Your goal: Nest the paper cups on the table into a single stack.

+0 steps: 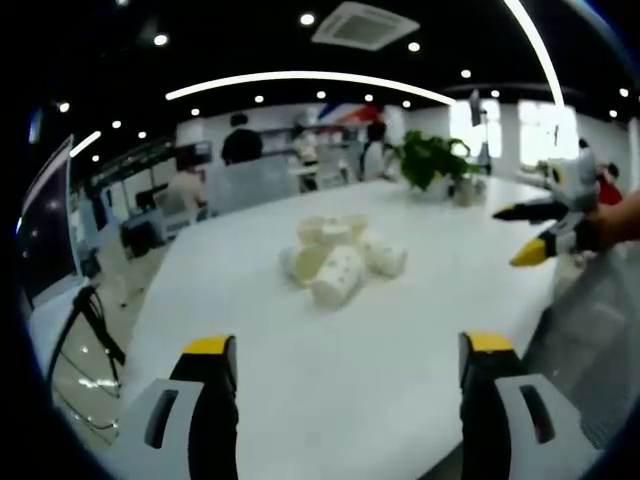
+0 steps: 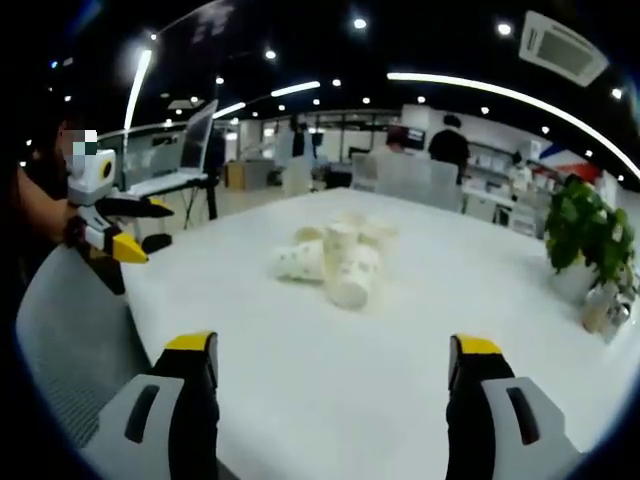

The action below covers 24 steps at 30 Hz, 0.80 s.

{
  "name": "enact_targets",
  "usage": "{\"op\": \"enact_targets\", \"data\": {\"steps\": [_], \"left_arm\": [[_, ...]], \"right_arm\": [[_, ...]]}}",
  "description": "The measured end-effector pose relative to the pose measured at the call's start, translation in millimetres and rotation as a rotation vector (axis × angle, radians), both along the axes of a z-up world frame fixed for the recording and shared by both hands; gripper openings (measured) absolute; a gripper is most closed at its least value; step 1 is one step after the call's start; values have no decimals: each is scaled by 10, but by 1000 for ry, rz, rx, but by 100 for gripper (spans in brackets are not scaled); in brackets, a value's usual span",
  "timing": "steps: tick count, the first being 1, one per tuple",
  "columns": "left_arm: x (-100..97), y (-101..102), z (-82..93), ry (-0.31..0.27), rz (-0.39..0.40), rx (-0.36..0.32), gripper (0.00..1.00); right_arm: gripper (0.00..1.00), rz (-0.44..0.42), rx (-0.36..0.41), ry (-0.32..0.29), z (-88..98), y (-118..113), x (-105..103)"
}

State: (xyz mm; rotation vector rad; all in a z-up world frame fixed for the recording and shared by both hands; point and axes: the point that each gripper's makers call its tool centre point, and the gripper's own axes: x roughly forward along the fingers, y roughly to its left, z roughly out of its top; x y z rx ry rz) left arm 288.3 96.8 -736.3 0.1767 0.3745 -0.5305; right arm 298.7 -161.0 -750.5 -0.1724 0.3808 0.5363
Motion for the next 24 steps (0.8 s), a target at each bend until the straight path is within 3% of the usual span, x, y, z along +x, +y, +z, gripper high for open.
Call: {"op": "enact_targets", "data": {"steps": [11,16,17,18,21,24], "left_arm": [[18,17,-6,1,3,7,89],[30,29,-4,1,7,7,88],[32,26,-3,0,6,6,88],[33,25,-8,0,4,9,88],[28,19,-9,2,1,15,88],[32,19,-16,2,-1,17,87]], "right_arm": [[95,2,13,13,6,24,13],[97,-19,51,35,53,9,151],[97,-40,62,62,13,-11,226],[98,-51,98,132,-69,16,266],[99,-4,102,248,-210,133,315],[97,41,-27,223,-216,166,489]]}}
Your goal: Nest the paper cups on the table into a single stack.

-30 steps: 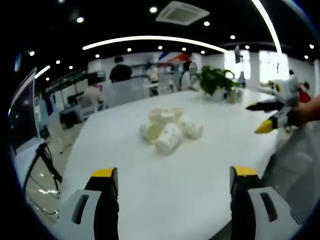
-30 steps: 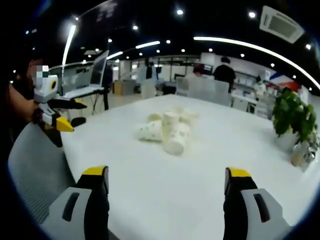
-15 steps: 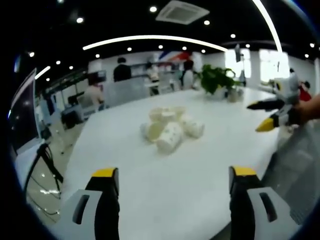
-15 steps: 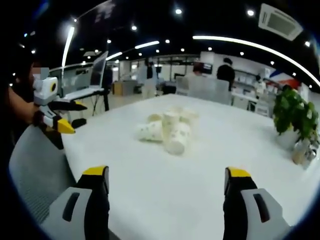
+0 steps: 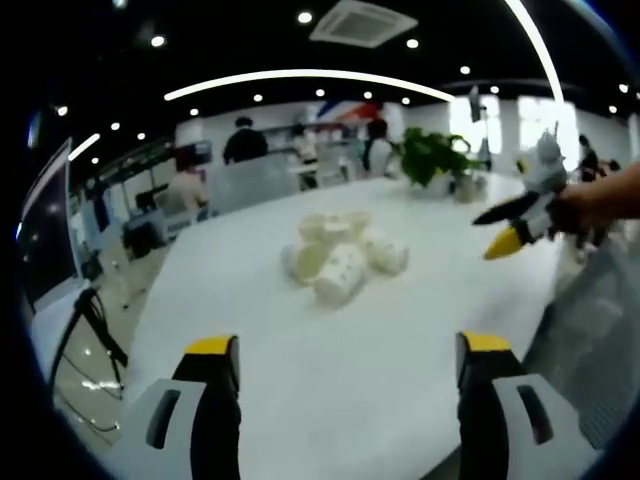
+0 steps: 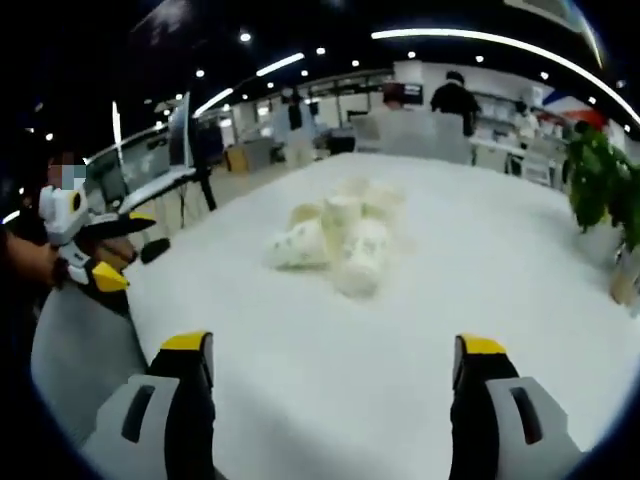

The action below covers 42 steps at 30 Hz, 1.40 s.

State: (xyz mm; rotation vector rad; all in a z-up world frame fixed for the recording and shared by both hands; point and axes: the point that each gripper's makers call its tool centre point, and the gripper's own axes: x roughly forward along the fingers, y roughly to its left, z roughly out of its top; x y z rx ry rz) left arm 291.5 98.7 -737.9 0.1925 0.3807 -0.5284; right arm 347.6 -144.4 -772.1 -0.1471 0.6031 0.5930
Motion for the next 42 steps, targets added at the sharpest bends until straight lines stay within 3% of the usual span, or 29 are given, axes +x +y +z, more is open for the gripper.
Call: {"op": "enact_targets", "data": {"steps": [9,14,21,28,36,40,42], "left_arm": [[-3,-14,-16,1,-9,15,86],[6,-10,-8,1,-4,11,86],[14,-20,-10,2,-8,14,85],[27,-2,-21,1,-1,12,85],[17,-15,-26,6,-4,14,85],[5,-26,-41,12,-10,19,84],[6,-26,-51,14,-11,22,84]], "right_arm": [[96,22,-40,42,65,146,543],[95,35,-41,108,35,242,842],[95,46,-64,244,34,365,1277],[90,2,-111,308,-24,362,1624],[78,-62,-106,452,-329,431,1691],[67,-87,-87,550,-499,444,1612],[64,-96,-89,570,-566,442,1605]]}}
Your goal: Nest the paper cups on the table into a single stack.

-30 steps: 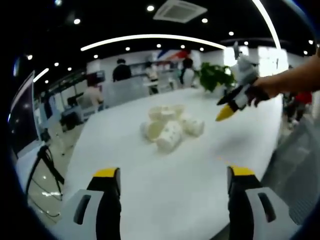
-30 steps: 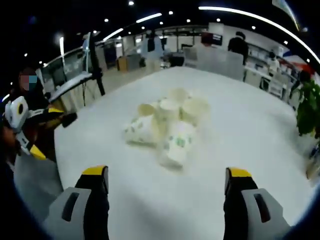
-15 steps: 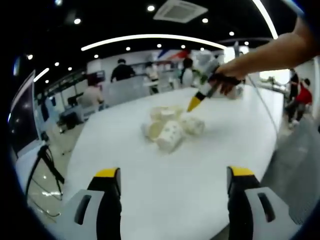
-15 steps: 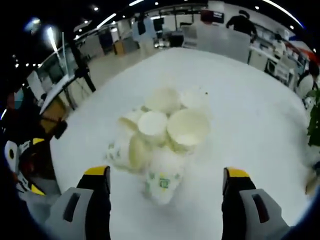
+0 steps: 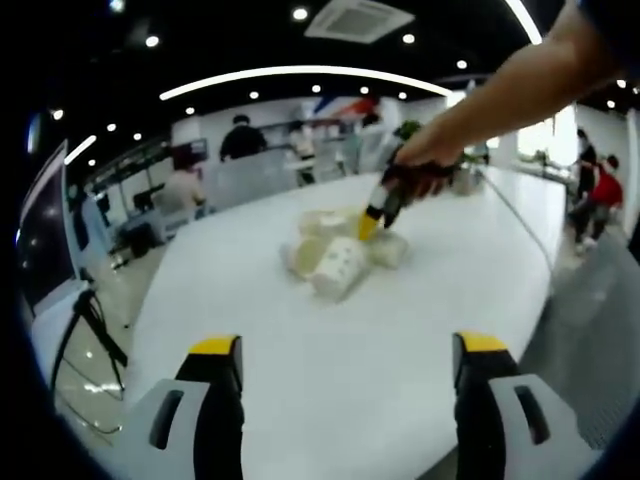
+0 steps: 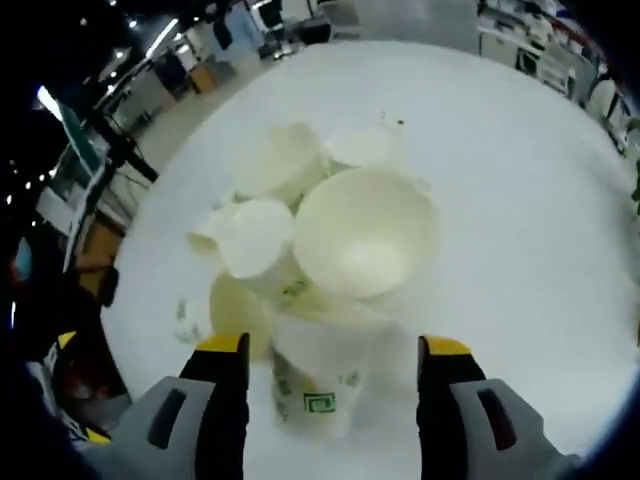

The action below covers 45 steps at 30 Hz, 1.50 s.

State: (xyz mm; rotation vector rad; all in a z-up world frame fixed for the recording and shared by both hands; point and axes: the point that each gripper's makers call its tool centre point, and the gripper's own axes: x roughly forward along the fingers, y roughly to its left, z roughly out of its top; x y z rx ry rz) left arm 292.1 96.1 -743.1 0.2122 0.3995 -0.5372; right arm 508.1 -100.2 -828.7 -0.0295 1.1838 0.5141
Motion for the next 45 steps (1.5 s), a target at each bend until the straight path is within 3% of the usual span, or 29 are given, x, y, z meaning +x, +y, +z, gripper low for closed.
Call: {"op": "enact_targets", "data": {"steps": [3,5,10,15,17,18,19,21,22,24,27,29,31,37,40,45], "left_arm": [[6,-1,-25,3,-4,5,84],[8,-2,-41,6,-6,9,84],[-1,-20,-67,9,-15,22,83],[-9,-46,-78,6,-28,30,83],[-11,-48,-79,7,-29,29,83],[-13,-51,-79,7,-29,29,83],[-14,-54,-78,6,-31,29,83],[-19,-61,-80,6,-34,30,83],[-22,-65,-76,4,-35,32,83],[-24,-70,-74,4,-37,31,83],[-30,-74,-63,3,-37,33,83],[-33,-75,-61,2,-38,36,83],[-39,-77,-59,1,-38,37,83],[-41,-71,-37,-3,-36,39,83],[-39,-70,-32,-5,-36,39,83],[-46,-75,-27,-5,-39,43,83]], "right_arm": [[55,3,-2,23,-94,16,-11],[42,-14,5,33,-116,15,-24],[41,-5,47,14,-68,58,-71],[40,14,101,-47,18,61,-212],[40,16,111,-100,42,32,-245],[40,10,119,-182,82,-11,-240],[40,3,119,-205,95,-30,-237],[40,-2,161,-340,204,-42,-238],[40,4,221,-415,277,9,-237],[38,7,274,-483,349,54,-296],[37,64,319,-699,551,151,-396],[37,68,301,-764,629,166,-496],[37,57,370,-823,776,248,-582],[35,91,442,-921,1086,415,-807],[35,125,473,-947,1153,501,-919],[35,203,510,-932,1069,667,-1128]]}}
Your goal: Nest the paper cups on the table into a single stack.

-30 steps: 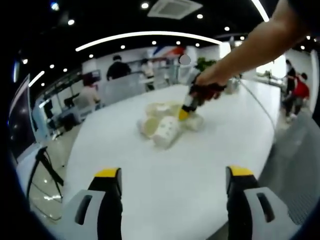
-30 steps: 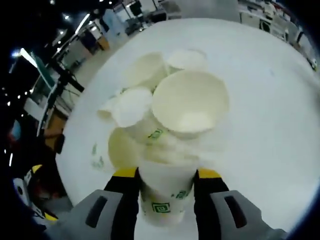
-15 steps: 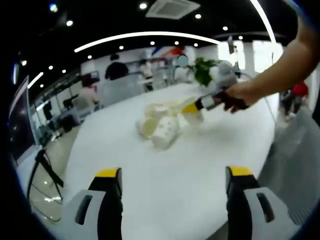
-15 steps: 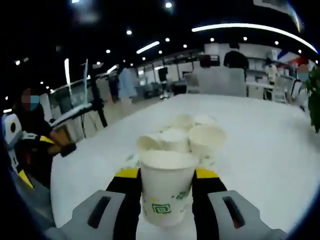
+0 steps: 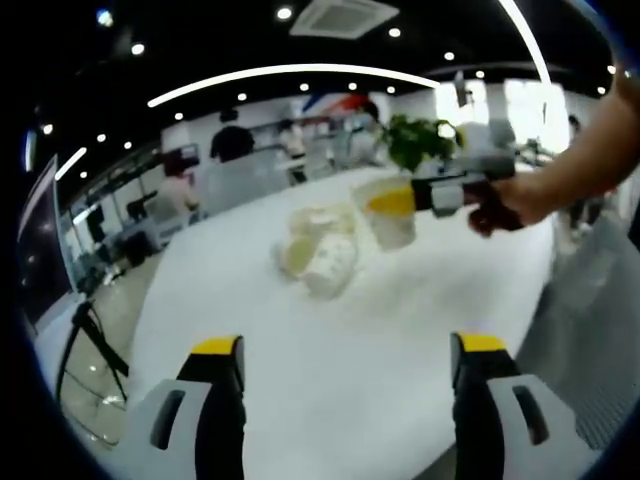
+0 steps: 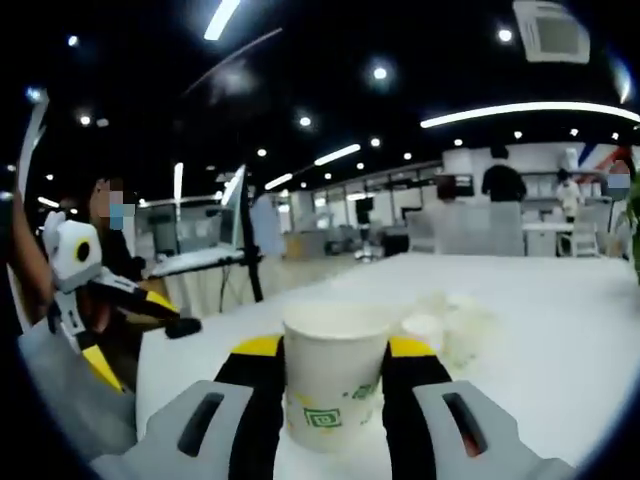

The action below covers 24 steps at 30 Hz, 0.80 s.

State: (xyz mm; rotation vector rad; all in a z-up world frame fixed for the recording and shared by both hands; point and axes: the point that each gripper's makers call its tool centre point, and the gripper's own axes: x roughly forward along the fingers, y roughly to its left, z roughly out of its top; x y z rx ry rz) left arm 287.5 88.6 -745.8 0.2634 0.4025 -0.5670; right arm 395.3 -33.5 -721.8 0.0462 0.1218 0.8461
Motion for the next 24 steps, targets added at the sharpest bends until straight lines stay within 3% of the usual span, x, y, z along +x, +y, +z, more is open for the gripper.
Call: {"op": "enact_targets", "data": {"steps": [4,11,13,17,21,23,24], "left_arm": [[-1,3,3,0,0,1,83],[-1,8,4,-1,0,2,82],[-1,10,2,0,0,2,82],[3,16,-6,1,0,2,82],[3,12,-13,1,-3,4,82],[2,10,-14,1,-5,4,82],[3,11,-14,1,-5,5,82]], "right_arm": [[35,77,-43,13,-158,141,-208],[36,146,-40,44,-318,264,-430],[35,159,-39,86,-415,266,-493],[35,188,-42,94,-489,290,-606],[36,244,-106,87,-662,323,-789],[36,250,-159,115,-840,264,-864],[37,246,-119,101,-810,243,-886]]}}
